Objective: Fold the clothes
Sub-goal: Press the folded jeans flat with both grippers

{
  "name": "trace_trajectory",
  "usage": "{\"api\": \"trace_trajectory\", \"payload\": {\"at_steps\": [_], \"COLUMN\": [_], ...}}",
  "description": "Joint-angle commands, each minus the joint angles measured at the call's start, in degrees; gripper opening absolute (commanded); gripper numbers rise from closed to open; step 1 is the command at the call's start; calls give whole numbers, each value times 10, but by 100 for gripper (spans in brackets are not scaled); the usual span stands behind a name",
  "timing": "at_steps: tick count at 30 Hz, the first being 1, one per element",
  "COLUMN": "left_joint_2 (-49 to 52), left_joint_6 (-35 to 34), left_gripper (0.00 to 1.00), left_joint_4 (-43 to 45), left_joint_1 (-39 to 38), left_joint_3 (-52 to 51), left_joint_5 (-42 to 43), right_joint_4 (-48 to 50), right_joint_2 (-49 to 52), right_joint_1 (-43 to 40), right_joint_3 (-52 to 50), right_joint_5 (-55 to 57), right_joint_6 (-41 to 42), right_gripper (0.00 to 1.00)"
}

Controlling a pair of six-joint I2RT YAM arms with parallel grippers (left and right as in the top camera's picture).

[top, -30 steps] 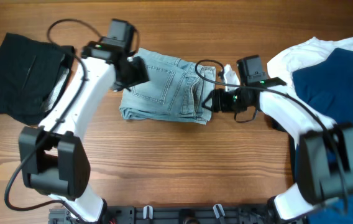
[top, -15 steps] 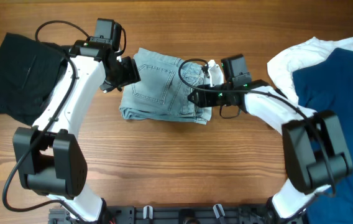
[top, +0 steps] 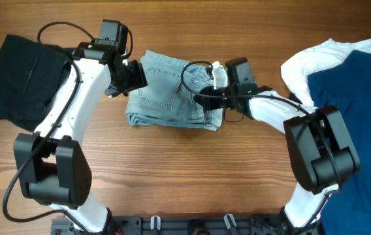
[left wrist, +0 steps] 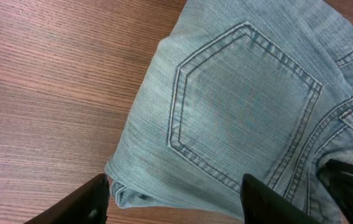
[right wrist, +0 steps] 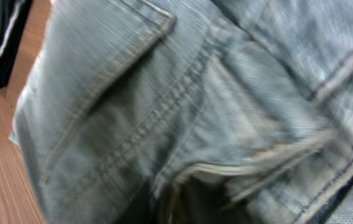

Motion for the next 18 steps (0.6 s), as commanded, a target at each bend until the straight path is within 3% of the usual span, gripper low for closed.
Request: {"api": "trace_trajectory", "payload": {"at_steps": [1, 6, 9, 11, 16, 17, 18], "left_joint_2": [2, 2, 2, 2, 2, 2, 2], "left_joint_6": [9, 9, 9, 9, 9, 9, 9], "left_gripper": [67, 68, 68, 68, 68, 68, 69], "left_joint_4": [-2, -2, -2, -2, -1, -1, -2], "left_joint_1": [-1, -1, -1, -1, -1, -1, -1], "left_joint_3": [3, 3, 3, 3, 3, 3, 3], "left_joint_5": [-3, -3, -3, -3, -3, -3, -3], "right_joint_4": [-4, -55, -106, -139, -161, -163, -163], "right_joint_2": [-12, -108, -172, -199, -179, -170, -153], "right_joint_1": [-12, -28, -28, -28, -27, -27, -27], "right_joint_3": [6, 16, 16, 16, 0, -2, -2], "right_joint_5": [-6, -19, 31, 56, 73, 75, 74], "right_joint_6": [9, -7, -13, -18, -19, -19, -18], "right_gripper": [4, 4, 4, 22, 28, 32, 44]}}
